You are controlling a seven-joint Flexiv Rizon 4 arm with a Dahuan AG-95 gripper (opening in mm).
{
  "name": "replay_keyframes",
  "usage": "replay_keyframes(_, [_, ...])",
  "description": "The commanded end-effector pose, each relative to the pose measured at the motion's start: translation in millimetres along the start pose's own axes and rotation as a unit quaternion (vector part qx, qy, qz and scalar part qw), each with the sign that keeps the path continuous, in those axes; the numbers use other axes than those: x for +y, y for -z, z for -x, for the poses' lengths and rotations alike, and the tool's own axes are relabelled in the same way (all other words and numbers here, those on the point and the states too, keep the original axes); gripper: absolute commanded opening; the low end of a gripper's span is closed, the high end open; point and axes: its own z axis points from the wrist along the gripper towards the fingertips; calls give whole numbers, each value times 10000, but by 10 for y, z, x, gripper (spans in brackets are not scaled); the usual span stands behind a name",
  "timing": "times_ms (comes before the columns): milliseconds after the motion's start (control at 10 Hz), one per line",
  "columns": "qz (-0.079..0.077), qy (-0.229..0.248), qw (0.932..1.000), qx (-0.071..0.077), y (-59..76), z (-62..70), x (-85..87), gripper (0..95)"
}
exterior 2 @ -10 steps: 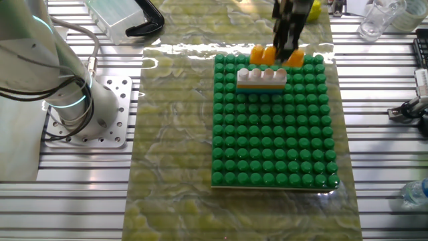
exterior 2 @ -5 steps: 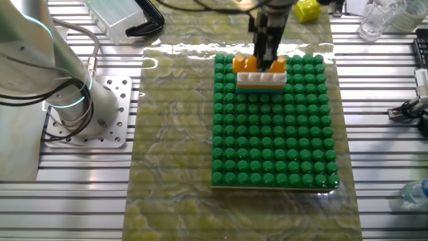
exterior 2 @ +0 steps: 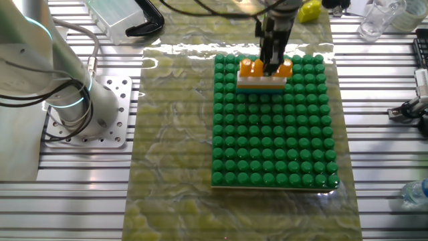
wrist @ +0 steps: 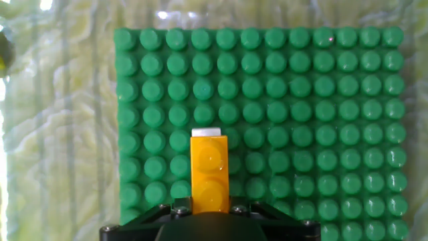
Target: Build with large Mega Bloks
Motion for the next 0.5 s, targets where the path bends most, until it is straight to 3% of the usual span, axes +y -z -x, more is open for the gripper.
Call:
replay_keyframes(100, [68,-17,10000,2,101,12,16,0])
replay_keyframes(500, [103,-43,9999,29,92,31,30,0])
